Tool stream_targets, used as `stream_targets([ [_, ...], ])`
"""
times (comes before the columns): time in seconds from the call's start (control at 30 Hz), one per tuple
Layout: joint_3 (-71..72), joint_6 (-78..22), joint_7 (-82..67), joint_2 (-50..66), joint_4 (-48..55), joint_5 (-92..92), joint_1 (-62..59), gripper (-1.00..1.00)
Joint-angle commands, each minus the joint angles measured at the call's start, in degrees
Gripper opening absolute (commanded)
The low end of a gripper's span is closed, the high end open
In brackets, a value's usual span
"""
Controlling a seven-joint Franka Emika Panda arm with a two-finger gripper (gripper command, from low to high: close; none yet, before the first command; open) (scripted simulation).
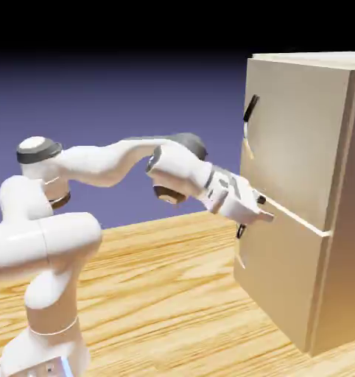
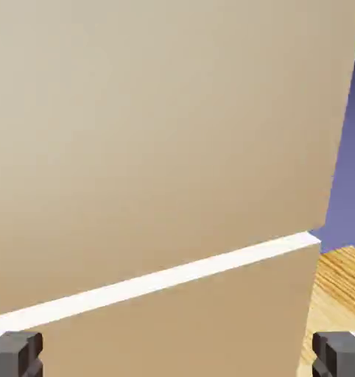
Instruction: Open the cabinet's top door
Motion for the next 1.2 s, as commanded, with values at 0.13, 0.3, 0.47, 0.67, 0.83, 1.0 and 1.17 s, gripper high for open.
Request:
stream_targets([
  [0.13,-7.3,-2.3,-3.5,8.4,0.7,8.8,7.0,0.0],
  [0.3,-5.6,-2.8,-4.4,6.7,8.3,12.9,-1.5,0.0],
  [0.47,-7.0,-6.8,-8.3,5.7,4.7,14.5,1.0,-1.0],
  [0.67,-9.0,-4.8,-19.2,-4.1,2.8,14.6,7.0,-1.0],
  [0.83,-15.6,-17.3,-24.5,-4.9,-6.0,12.6,11.5,-1.0],
  [1.0,-23.4,-29.7,-29.1,-6.5,-12.4,7.6,13.1,-1.0],
  [1.17,-32.0,-42.2,-33.6,-9.4,-16.2,0.5,11.7,-1.0],
])
